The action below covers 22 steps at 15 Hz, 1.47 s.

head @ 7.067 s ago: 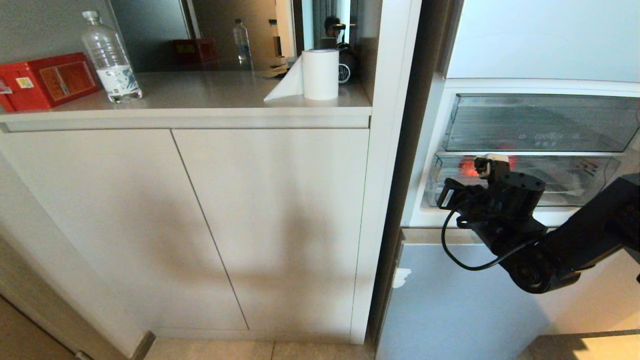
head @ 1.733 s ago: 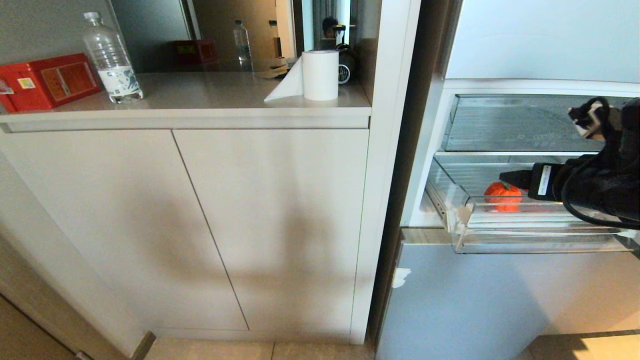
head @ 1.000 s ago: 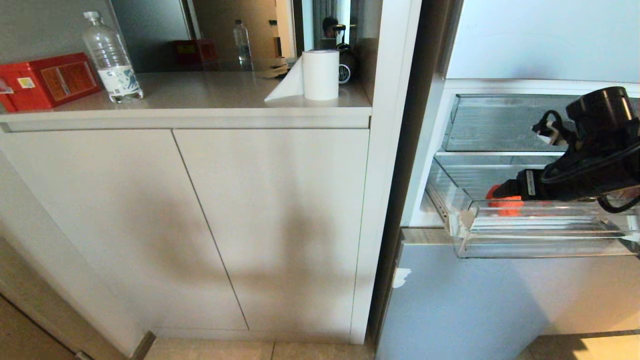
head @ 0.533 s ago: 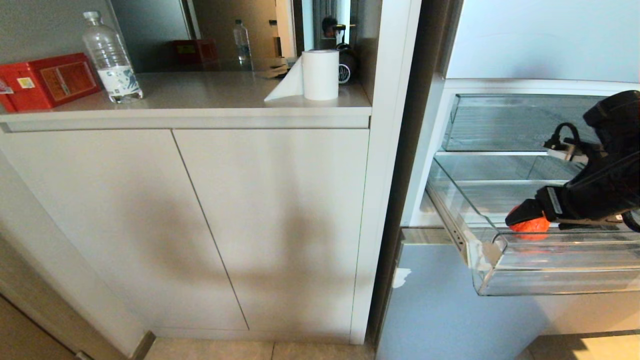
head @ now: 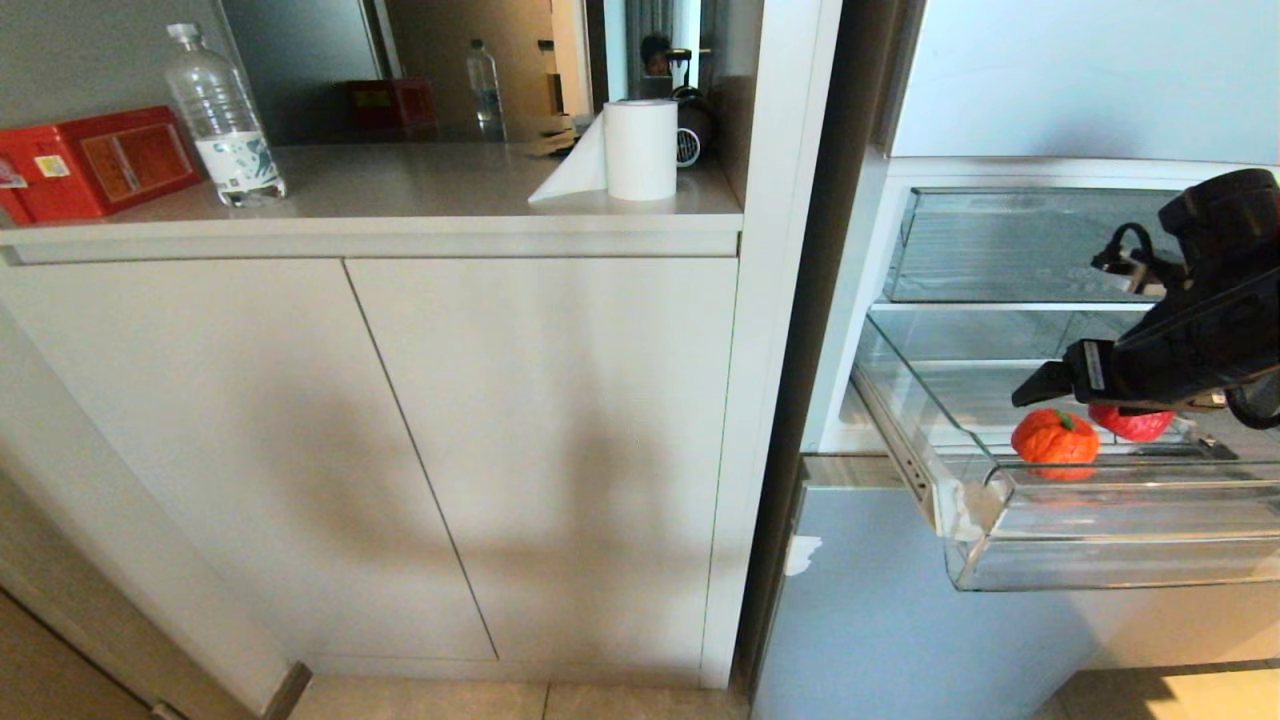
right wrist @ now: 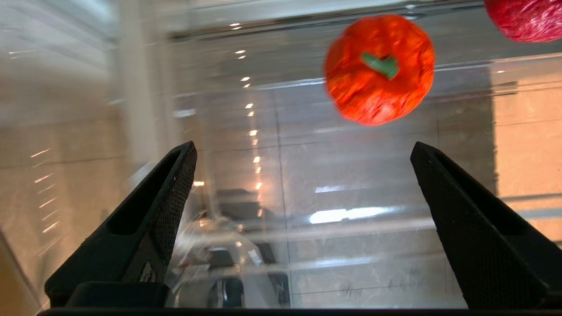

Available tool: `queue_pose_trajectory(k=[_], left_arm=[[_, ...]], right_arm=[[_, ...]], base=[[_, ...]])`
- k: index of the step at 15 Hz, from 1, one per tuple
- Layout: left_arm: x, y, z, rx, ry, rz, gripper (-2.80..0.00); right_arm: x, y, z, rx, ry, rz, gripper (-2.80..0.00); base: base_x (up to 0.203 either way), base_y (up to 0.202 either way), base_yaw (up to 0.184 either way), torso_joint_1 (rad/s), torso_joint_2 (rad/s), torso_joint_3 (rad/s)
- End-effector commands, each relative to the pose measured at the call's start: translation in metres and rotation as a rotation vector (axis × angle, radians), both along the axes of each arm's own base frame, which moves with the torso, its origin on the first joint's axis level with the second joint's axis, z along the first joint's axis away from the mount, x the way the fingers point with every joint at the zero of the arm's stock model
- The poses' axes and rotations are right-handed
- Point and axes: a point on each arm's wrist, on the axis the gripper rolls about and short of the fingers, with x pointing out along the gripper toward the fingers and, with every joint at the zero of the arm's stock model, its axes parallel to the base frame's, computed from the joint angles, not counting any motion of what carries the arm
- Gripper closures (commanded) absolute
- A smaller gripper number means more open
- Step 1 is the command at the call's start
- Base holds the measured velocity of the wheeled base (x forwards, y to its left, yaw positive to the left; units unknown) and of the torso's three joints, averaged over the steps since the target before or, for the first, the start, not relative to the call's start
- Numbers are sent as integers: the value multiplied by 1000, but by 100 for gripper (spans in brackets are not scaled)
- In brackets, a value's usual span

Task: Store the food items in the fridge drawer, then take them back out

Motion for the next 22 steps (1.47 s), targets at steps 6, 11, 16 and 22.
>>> queue_pose_trajectory(k=[6, 11, 16, 22], left_arm=[[0, 0, 0, 0, 2, 0, 0], [0, 0, 0, 0, 2, 0, 0], [0, 0, 0, 1, 2, 0, 0], [0, 0, 0, 0, 2, 0, 0]], right_arm=[[49, -27, -52, 1, 23, -71, -280], [61, -41, -73, 4, 40, -104, -280], [71, -48, -87, 7, 41, -116, -280], [73, -48, -94, 9, 53, -115, 0]], base=[[0, 0, 0, 0, 0, 0], [0, 0, 0, 0, 0, 0], [0, 0, 0, 0, 0, 0], [0, 0, 0, 0, 0, 0]])
